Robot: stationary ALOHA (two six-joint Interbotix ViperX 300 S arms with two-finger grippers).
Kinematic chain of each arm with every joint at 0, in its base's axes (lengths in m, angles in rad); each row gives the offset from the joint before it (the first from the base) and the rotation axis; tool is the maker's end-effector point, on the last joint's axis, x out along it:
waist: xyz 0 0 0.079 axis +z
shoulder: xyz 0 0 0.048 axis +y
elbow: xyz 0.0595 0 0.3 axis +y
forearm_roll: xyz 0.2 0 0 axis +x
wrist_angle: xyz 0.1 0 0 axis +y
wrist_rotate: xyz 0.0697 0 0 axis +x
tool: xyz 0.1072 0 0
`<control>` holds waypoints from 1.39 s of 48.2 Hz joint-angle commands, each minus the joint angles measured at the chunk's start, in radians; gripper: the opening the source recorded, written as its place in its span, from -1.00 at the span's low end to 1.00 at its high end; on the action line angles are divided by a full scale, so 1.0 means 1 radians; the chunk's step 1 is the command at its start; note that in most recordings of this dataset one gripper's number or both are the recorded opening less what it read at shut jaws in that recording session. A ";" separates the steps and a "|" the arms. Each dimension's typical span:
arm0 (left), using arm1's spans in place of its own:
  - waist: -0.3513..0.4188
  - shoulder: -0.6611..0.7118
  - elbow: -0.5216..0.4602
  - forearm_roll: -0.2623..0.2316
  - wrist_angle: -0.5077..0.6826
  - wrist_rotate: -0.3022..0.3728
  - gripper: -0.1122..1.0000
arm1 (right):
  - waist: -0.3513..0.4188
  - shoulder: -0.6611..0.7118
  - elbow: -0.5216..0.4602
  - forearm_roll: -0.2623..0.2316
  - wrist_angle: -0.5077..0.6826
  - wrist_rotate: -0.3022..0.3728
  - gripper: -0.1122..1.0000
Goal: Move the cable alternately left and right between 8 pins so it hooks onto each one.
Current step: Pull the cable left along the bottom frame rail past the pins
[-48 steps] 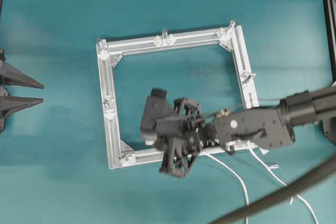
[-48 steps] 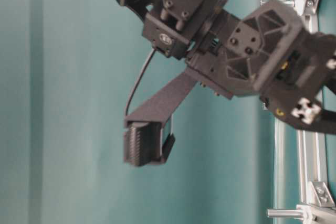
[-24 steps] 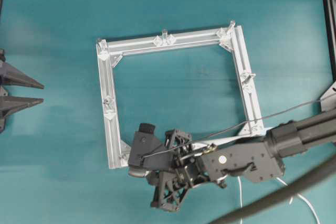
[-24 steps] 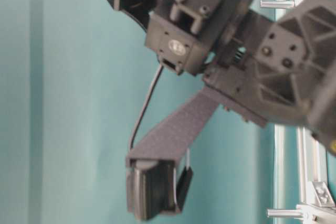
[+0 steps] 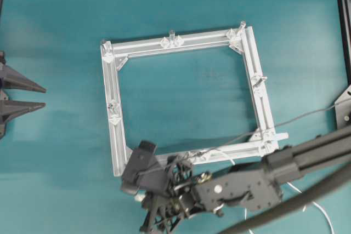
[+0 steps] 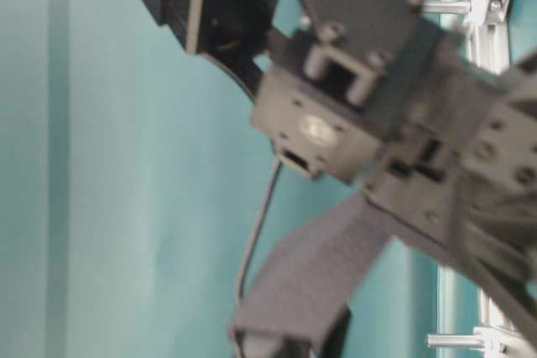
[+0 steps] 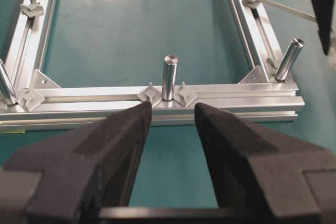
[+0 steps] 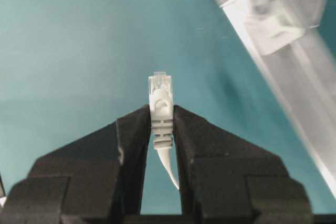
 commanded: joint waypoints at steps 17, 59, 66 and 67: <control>0.003 0.008 -0.009 0.003 -0.008 -0.048 0.13 | 0.015 0.129 -0.325 -0.064 0.183 0.000 -0.50; 0.002 0.008 -0.003 0.003 -0.008 -0.048 0.13 | -0.127 0.212 -0.511 -0.092 0.324 0.081 -0.50; 0.003 0.008 -0.003 0.003 -0.009 -0.048 0.13 | -0.147 0.212 -0.512 -0.094 0.324 0.081 -0.50; 0.002 0.008 -0.003 0.003 -0.009 -0.048 0.13 | -0.150 0.212 -0.512 -0.095 0.324 0.081 -0.50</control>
